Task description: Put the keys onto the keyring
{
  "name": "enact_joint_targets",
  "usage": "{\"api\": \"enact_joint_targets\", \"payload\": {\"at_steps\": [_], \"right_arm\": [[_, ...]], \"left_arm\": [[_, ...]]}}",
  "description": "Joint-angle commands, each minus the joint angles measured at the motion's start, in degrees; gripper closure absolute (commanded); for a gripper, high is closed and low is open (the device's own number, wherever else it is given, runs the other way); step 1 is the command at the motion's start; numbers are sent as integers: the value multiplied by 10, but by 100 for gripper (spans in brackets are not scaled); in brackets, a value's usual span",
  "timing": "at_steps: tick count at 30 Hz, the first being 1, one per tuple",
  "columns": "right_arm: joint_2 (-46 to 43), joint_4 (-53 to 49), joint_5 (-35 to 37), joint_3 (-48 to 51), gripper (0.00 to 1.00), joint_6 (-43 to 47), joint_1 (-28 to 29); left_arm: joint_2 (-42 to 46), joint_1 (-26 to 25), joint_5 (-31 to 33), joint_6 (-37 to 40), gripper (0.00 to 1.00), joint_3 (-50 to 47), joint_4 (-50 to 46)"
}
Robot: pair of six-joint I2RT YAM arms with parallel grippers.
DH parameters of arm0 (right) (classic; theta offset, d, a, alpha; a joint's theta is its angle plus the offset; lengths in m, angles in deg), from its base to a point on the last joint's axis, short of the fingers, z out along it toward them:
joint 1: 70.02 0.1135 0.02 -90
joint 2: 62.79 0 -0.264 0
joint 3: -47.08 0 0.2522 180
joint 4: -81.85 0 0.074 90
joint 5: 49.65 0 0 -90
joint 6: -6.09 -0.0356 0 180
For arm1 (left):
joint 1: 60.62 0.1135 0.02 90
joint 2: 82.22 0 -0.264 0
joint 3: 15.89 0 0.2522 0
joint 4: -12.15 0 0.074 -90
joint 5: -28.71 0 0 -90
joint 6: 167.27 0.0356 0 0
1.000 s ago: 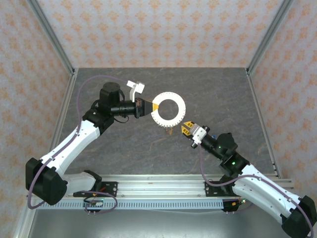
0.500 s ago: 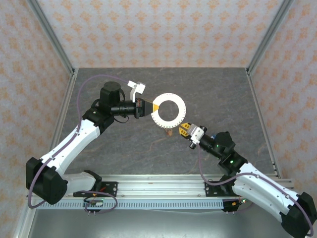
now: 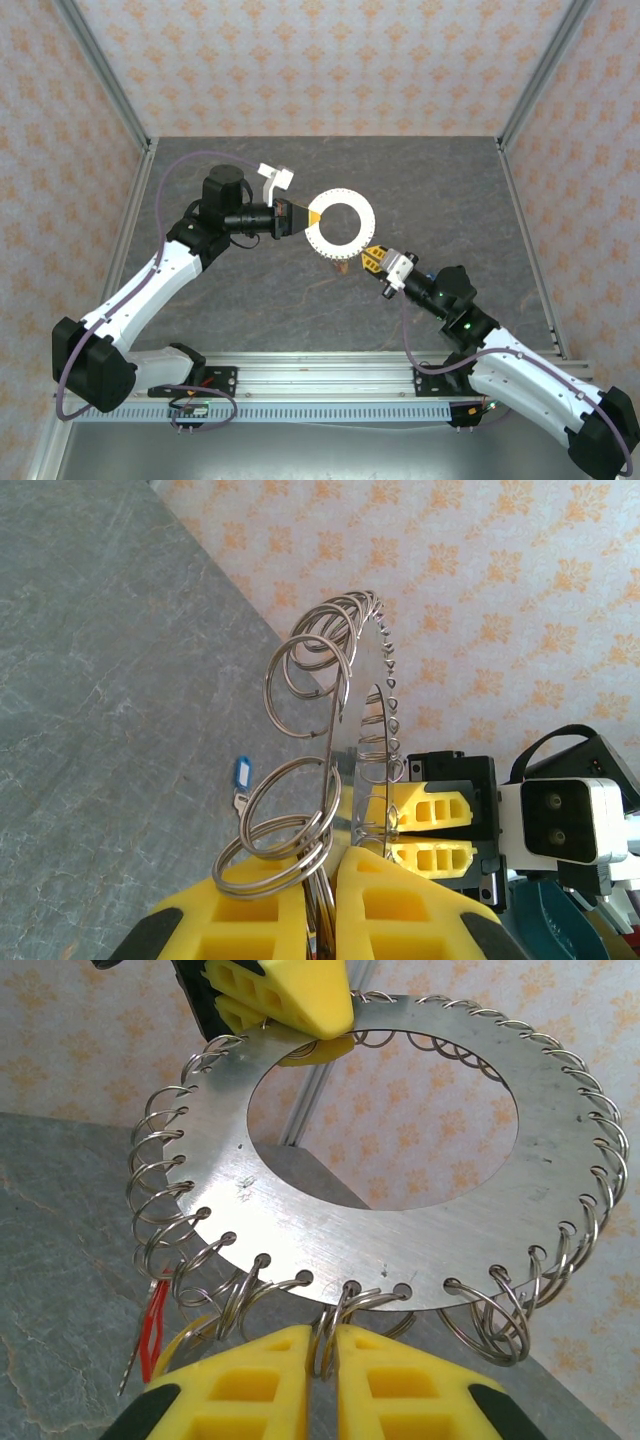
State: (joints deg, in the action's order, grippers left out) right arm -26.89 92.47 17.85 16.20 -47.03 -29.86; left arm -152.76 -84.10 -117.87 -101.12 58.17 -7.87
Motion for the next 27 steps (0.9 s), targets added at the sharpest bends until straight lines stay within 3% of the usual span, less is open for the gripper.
{"api": "enact_joint_targets", "payload": {"at_steps": [1,27], "right_arm": [[-4,-4,-14,3,85,-8,4],[2,54,-14,16,83,-36,5]], "left_arm": [[7,5,-5,9,100,23,10],[12,5,8,1,100,18,12]]}}
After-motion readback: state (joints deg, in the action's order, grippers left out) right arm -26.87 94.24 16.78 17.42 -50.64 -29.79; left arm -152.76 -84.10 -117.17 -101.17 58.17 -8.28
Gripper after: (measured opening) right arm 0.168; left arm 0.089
